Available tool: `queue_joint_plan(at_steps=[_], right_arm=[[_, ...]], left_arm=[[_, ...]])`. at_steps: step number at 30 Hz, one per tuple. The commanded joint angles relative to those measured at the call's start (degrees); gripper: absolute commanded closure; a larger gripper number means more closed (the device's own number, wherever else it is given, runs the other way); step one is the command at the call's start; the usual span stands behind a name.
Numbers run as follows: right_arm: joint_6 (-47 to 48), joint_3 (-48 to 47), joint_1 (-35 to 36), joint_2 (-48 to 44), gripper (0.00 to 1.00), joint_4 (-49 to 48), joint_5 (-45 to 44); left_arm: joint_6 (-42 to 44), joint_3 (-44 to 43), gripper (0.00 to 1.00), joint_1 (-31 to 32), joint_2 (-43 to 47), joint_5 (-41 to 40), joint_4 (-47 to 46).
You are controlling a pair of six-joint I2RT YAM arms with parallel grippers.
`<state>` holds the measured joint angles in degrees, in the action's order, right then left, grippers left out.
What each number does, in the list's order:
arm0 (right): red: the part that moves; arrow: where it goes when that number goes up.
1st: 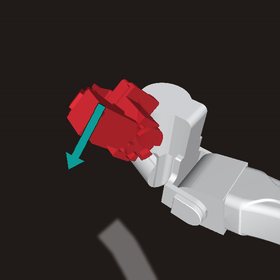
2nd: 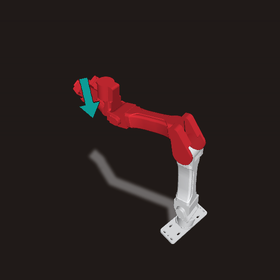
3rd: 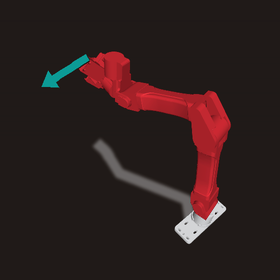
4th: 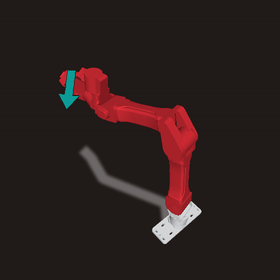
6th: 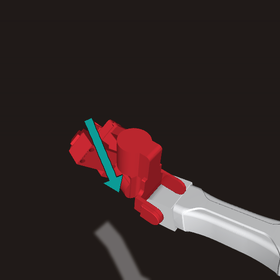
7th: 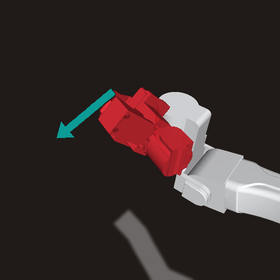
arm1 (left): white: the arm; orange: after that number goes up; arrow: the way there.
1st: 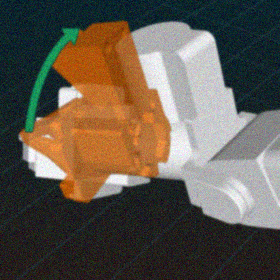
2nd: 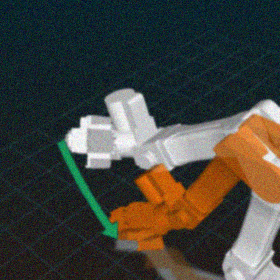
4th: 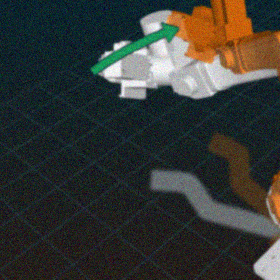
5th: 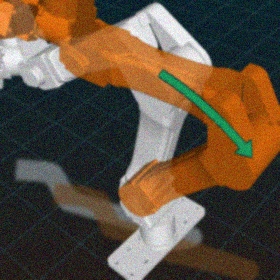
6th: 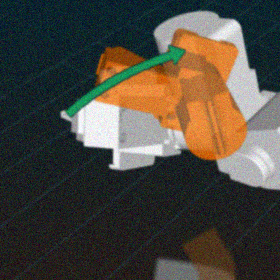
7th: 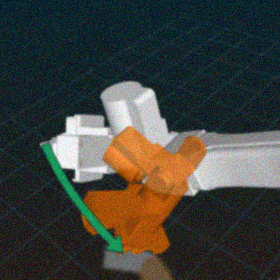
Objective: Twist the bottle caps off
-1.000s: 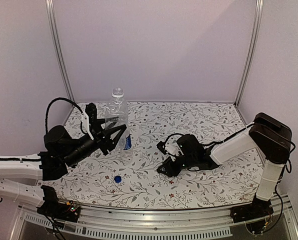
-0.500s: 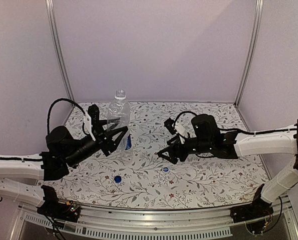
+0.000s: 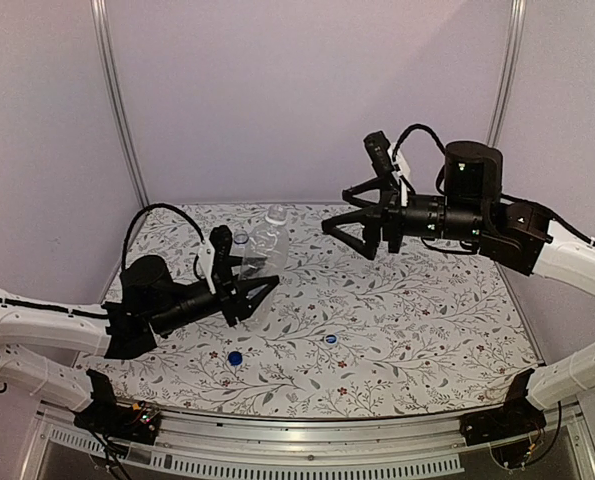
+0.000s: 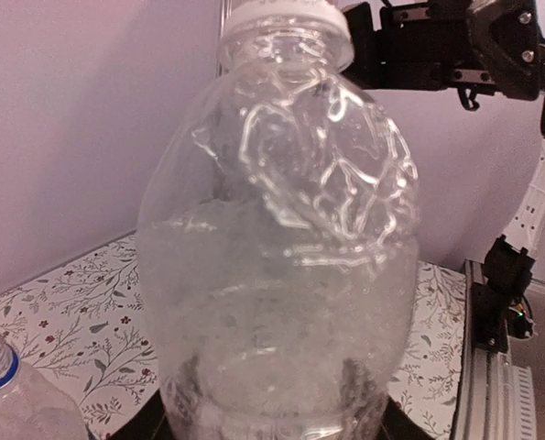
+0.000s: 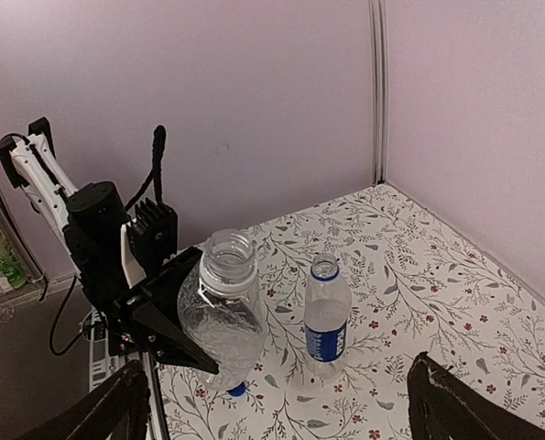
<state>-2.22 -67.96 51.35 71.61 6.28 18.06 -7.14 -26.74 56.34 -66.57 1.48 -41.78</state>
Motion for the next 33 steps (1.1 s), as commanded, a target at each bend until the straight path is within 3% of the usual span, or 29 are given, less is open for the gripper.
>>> queue_joint_plan(at_steps=[1, 8, 16, 27, 33], right_arm=[[-3.26, -6.40, 0.19, 2.87, 0.05, 5.17, 0.60], [-7.75, -13.38, 0.80, 9.67, 0.09, 7.04, 1.35], [-8.51, -14.10, 2.13, 13.03, 0.17, 6.56, 3.69], [-8.70, -12.24, 2.52, 13.38, 0.51, 5.23, 5.28], [-8.44, -11.93, 2.52, 13.38, 0.58, 5.32, 5.14]], left_arm=[[-0.13, -2.57, 0.50, -0.26, -2.41, 2.82, -4.06], [0.01, -4.16, 0.50, 0.71, -6.26, 3.79, -5.59], [0.94, -5.89, 0.50, 1.58, -9.00, 3.80, -5.46], [1.77, -7.14, 0.50, 2.45, -10.67, 3.49, -5.10], [2.13, -7.38, 0.50, 2.84, -10.68, 2.95, -4.67]])
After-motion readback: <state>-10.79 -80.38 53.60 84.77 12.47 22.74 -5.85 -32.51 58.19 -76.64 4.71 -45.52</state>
